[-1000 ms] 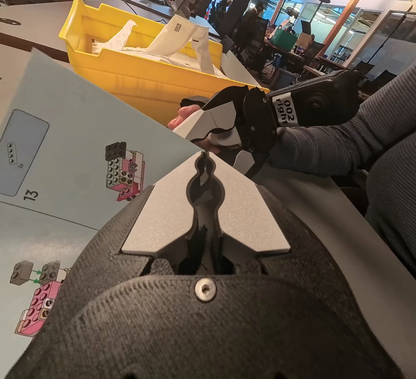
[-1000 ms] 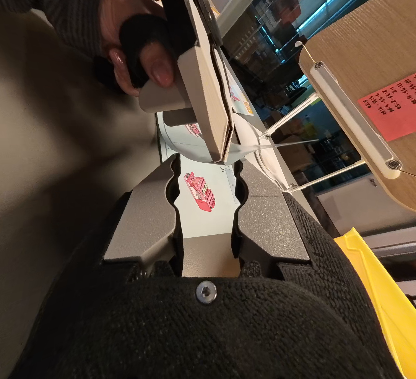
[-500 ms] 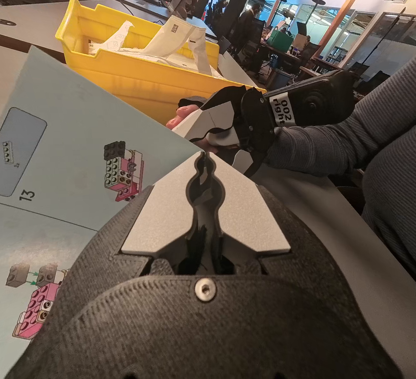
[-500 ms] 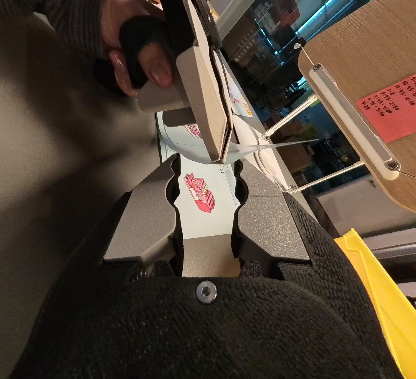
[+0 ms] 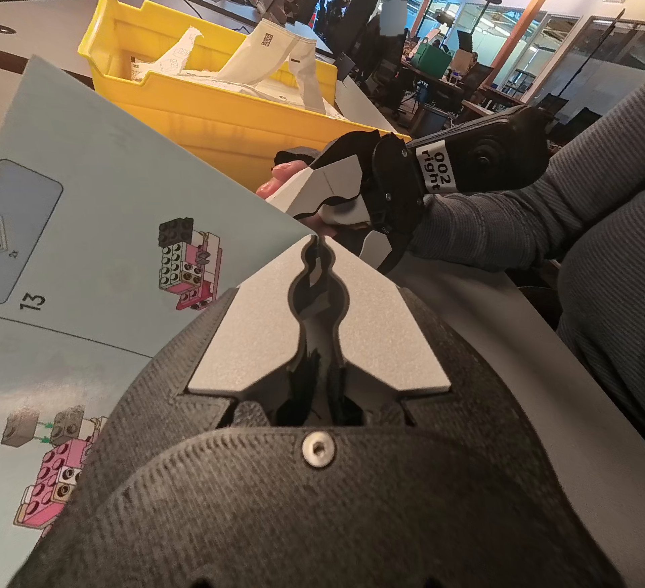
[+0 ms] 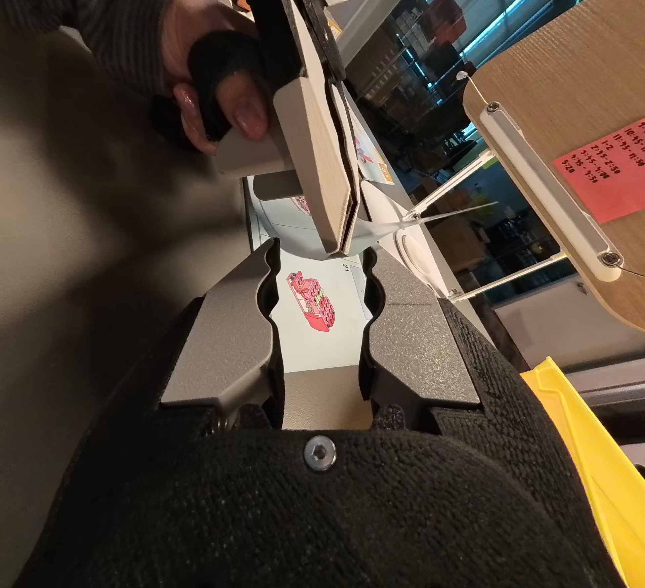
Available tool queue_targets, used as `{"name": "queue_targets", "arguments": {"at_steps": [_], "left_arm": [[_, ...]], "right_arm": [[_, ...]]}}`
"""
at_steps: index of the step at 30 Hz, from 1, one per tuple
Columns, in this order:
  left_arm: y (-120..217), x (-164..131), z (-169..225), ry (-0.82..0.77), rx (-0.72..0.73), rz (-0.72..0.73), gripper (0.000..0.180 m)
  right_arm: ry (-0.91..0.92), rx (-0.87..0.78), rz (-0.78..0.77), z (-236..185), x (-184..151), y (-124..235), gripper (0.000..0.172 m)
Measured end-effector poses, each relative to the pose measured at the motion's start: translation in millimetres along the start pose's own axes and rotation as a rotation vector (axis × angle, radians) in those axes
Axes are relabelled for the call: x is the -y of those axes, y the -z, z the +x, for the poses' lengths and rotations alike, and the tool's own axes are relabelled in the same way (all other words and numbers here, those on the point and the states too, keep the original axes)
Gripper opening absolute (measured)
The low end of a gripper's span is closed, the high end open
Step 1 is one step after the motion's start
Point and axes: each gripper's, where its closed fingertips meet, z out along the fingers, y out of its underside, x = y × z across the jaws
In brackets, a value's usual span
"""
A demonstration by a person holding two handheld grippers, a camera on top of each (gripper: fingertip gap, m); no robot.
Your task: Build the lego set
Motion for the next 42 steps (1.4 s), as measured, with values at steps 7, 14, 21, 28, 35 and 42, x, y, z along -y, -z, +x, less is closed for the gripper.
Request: {"name": "queue_targets", "arguments": {"at_steps": [7, 14, 21, 28, 35, 42], "left_arm": [[0, -1, 0, -0.002, 0.0, -0.003, 0.0], [-1, -1, 0, 0.002, -0.006, -0.008, 0.0], [1, 1, -1, -0.029, 0.02, 0.004, 0.0], [11, 10, -5, -0.039, 0.051, 0.051, 0.0], [28, 27, -4, 0.01, 0.023, 0.161, 0.0], [47, 42, -5, 0.044, 0.008, 0.274, 0.0]], "right_arm": [[0.001, 0.002, 0.0, 0, 0, 0, 0.046], [0.002, 0.004, -0.001, -1, 0, 0, 0.046], [0.003, 0.001, -0.006, 0, -1, 0, 0.046], [0.002, -0.018, -0.02, 3, -4, 0, 0.045], [-0.012, -0.044, -0.015, 9, -3, 2, 0.044], [-0.01, -0.043, -0.022, 9, -4, 1, 0.045]]}}
